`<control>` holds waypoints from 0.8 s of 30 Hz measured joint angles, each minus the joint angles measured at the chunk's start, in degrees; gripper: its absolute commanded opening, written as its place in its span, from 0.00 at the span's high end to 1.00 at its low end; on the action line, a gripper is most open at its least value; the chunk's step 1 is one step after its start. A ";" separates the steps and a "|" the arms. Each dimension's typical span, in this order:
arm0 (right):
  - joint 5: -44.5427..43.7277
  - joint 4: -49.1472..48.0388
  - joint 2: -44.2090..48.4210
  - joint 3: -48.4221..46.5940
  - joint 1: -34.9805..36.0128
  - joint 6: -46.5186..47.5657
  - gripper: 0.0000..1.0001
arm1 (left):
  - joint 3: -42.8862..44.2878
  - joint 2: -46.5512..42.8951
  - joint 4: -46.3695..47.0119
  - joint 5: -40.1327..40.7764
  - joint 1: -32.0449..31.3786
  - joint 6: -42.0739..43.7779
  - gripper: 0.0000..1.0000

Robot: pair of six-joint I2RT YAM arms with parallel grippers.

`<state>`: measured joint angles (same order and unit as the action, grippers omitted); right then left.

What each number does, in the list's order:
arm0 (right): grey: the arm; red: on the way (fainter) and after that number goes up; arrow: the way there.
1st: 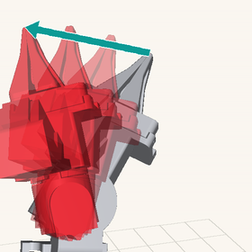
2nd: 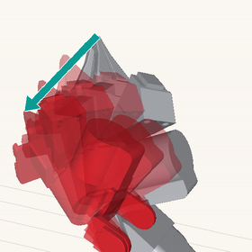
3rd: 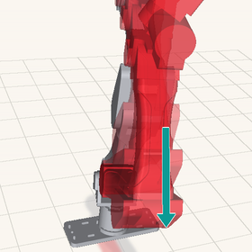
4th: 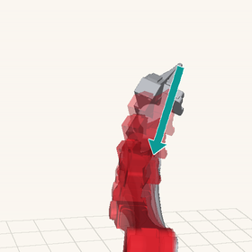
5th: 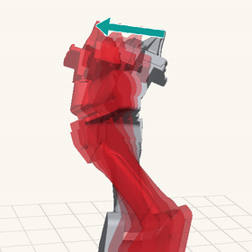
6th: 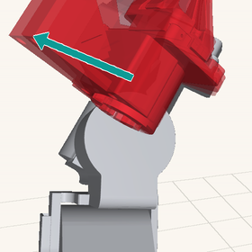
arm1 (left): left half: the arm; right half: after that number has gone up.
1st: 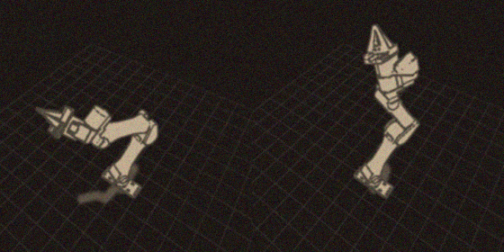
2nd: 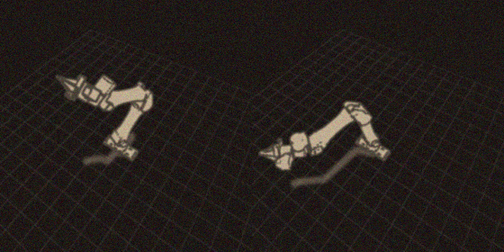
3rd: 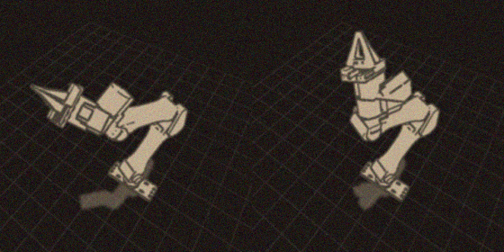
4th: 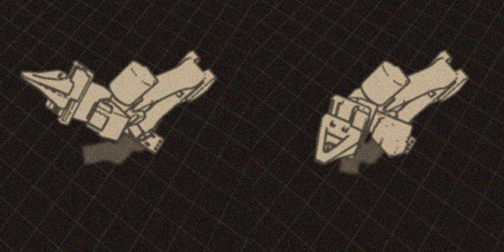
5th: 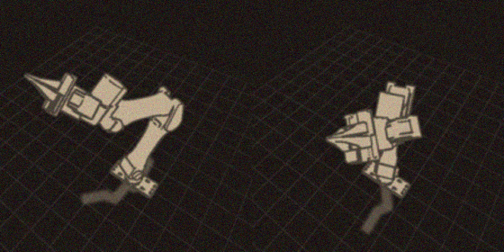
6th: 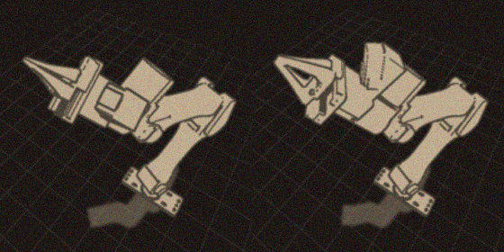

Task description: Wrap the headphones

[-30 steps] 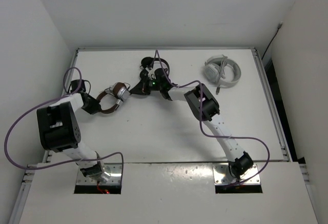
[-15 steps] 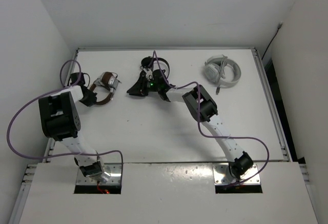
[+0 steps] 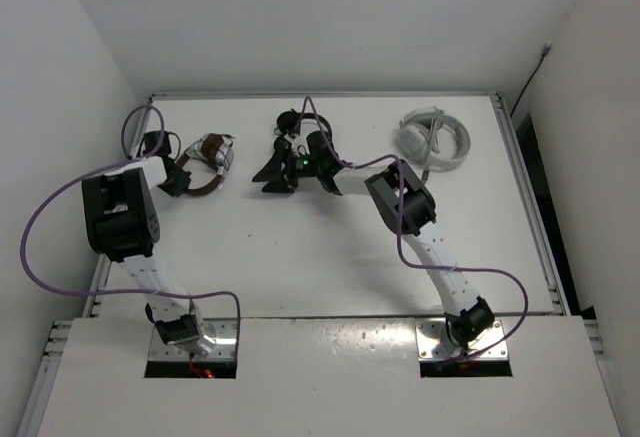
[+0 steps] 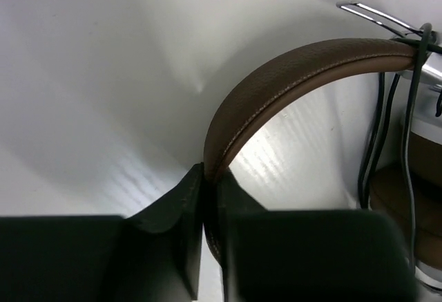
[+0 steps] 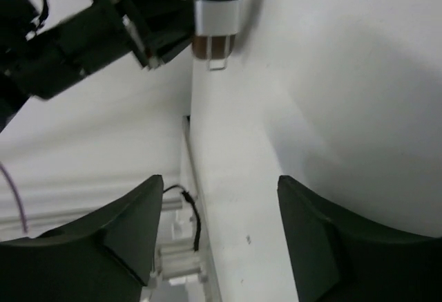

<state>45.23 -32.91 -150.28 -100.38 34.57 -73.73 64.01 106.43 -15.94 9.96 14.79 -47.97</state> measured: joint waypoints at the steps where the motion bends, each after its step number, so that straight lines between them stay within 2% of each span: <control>1: 1.03 0.28 0.52 0.20 -0.35 0.04 0.28 | 0.55 0.50 0.17 -0.09 -0.11 0.09 0.76; 2: 2.69 0.63 1.05 0.22 -0.66 0.31 0.22 | 1.25 0.98 0.20 -0.17 -0.15 0.20 0.74; 4: 4.90 0.94 2.69 0.26 -1.20 0.92 0.22 | 2.67 1.92 0.35 -0.81 -0.20 0.46 0.70; 8: 8.94 2.01 8.37 0.98 -2.25 4.33 0.20 | 5.81 4.04 0.66 -2.82 -0.22 1.62 0.47; 9: 9.66 2.75 10.45 1.42 -2.43 5.99 0.20 | 6.67 4.59 0.85 -3.43 -0.26 1.75 0.37; 10: 10.21 3.82 12.26 1.60 -2.56 7.72 0.20 | 7.23 4.76 0.90 -3.91 -0.37 2.12 0.32; 12: 10.95 6.75 16.22 1.62 -2.93 12.52 0.19 | 7.54 4.70 1.38 -4.55 -0.72 2.73 0.21; 14: 11.13 11.26 20.24 1.62 -3.45 18.53 0.19 | 7.34 4.33 1.46 -4.87 -1.33 3.32 0.16; 17: 10.36 19.17 25.77 1.57 -4.59 28.41 0.19 | 5.29 1.46 1.36 -5.57 -2.01 4.79 0.01; 24: 2.27 39.74 36.83 1.57 -11.58 52.30 0.15 | 1.16 -15.54 -0.68 -9.57 -2.93 14.86 0.01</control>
<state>47.51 6.83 -113.45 -98.80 22.98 -21.43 65.17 90.89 -16.62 0.38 11.86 -33.10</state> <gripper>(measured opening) 0.843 0.992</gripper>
